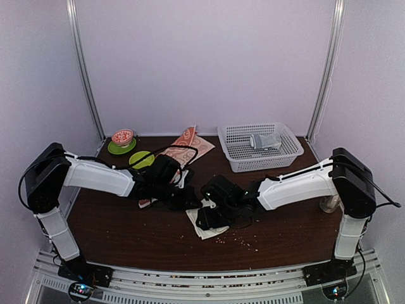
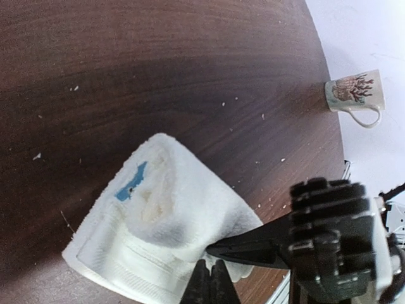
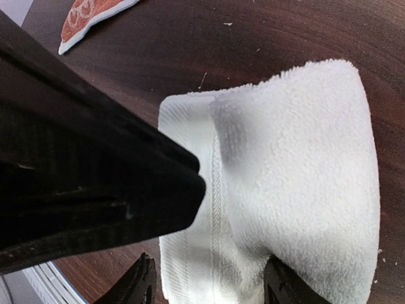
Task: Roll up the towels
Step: Roll the towel at the center of the board.
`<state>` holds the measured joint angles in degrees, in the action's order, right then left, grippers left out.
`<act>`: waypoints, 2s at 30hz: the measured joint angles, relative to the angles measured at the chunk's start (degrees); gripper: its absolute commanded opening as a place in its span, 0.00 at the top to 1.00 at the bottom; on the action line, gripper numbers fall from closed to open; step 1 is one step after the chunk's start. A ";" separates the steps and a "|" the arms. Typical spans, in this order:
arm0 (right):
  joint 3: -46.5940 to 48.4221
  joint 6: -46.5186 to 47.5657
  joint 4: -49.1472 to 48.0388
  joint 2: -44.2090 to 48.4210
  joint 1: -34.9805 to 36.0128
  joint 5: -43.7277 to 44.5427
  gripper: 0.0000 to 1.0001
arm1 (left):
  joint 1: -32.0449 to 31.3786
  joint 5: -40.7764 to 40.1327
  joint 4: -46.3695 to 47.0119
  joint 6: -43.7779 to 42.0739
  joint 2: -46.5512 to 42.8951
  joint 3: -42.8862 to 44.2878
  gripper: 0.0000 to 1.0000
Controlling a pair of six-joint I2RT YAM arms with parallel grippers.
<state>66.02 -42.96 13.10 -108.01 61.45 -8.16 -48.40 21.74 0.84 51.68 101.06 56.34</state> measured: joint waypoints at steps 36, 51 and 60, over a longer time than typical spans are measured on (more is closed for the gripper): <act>-5.14 0.52 8.26 13.75 -2.56 1.68 0.39 | 2.56 6.21 8.79 3.56 13.00 4.11 1.00; 0.57 1.16 20.61 3.63 -1.92 8.94 0.36 | 2.56 6.23 8.76 3.52 13.00 4.11 1.00; -3.08 2.19 19.65 10.38 -3.87 5.29 0.32 | 2.56 6.21 9.33 3.06 13.00 3.76 1.00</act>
<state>62.94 -40.77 32.75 -97.62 57.58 -2.87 -45.84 27.94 10.17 54.74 114.06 60.10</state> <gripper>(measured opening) 0.679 0.005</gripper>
